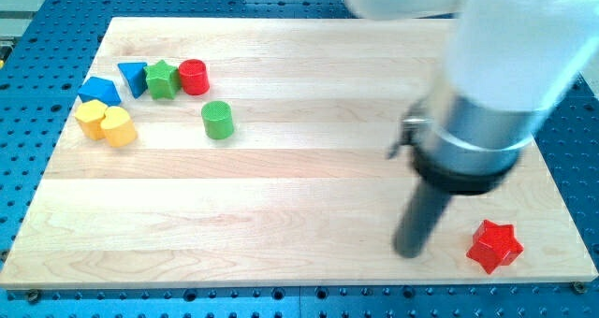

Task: Separate the yellow blocks from each other

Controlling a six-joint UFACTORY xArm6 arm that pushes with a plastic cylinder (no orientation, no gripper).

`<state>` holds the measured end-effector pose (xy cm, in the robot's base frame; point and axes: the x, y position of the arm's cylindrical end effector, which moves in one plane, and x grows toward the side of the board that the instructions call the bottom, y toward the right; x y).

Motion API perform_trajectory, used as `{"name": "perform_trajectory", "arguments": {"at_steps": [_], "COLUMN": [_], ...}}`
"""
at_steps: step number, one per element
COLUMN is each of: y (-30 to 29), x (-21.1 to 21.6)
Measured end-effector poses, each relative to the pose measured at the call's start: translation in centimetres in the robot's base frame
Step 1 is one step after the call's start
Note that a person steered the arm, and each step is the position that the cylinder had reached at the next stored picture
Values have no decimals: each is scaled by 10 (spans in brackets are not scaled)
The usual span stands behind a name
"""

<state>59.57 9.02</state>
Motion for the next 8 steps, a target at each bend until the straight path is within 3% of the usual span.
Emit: {"name": "perform_trajectory", "arguments": {"at_steps": [1, 3, 4, 6, 8], "y": [-101, -235, -304, -381, -377], "x": [14, 22, -13, -142, -167]}}
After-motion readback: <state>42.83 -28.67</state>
